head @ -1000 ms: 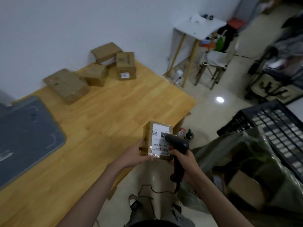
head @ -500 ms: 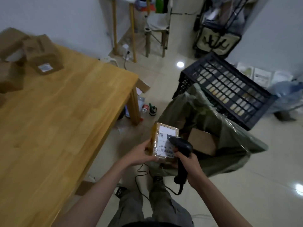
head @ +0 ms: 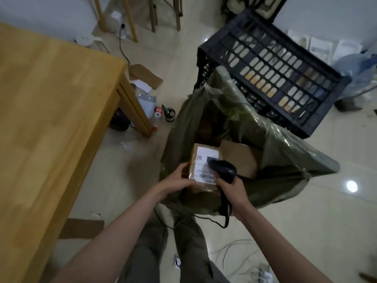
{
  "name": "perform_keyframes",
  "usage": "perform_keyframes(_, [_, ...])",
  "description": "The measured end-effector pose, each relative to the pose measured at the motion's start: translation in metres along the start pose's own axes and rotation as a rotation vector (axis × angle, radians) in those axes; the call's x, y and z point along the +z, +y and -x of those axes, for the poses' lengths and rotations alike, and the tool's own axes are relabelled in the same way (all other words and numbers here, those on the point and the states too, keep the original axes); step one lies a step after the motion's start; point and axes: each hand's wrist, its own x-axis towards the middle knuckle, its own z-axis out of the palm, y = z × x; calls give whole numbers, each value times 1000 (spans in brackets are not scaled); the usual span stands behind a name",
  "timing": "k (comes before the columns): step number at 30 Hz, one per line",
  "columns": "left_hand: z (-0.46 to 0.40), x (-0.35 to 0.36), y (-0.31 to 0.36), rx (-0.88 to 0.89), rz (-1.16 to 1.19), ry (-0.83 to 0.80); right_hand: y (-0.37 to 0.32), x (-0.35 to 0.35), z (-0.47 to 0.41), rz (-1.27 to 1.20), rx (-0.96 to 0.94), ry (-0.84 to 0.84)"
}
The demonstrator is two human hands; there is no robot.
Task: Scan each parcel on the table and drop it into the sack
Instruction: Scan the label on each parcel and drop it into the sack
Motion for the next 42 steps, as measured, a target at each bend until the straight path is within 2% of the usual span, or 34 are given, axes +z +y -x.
perform_keyframes(3, [-20, 2, -18, -59, 66, 4, 10, 10, -12, 77, -73, -15])
perform_keyframes(6, [-30, 1, -21, -44, 103, 53, 4, 21, -11, 172, -241, -1])
perform_keyframes(11, [-48, -10, 11, 104, 96, 148, -27, 32, -11, 184, -441, 123])
perform_keyframes(16, [-71, -9, 55, 243, 18, 143, -49, 32, -30, 157, -531, 328])
perform_keyframes(21, [-81, -25, 59, 287, -72, 218, -46, 41, -43, 257, -589, 301])
perform_keyframes(25, [-89, -40, 49, 280, -142, 295, -46, 50, -56, 308, -536, 211])
perform_keyframes(28, [-87, -32, 44, 290, -87, 323, -55, 49, -67, 326, -569, 129])
perform_keyframes(30, [-92, -21, 48, 339, -56, 362, -64, 44, -82, 360, -592, 121])
perform_keyframes(33, [-104, -4, 64, 375, -71, 462, -76, 34, -107, 323, -494, 143])
perform_keyframes(37, [-108, 8, 76, 347, -337, 535, -85, 27, -130, 269, -456, 133])
perform_keyframes(42, [-113, -3, 83, 245, -554, 400, -84, 19, -146, 247, -362, 82])
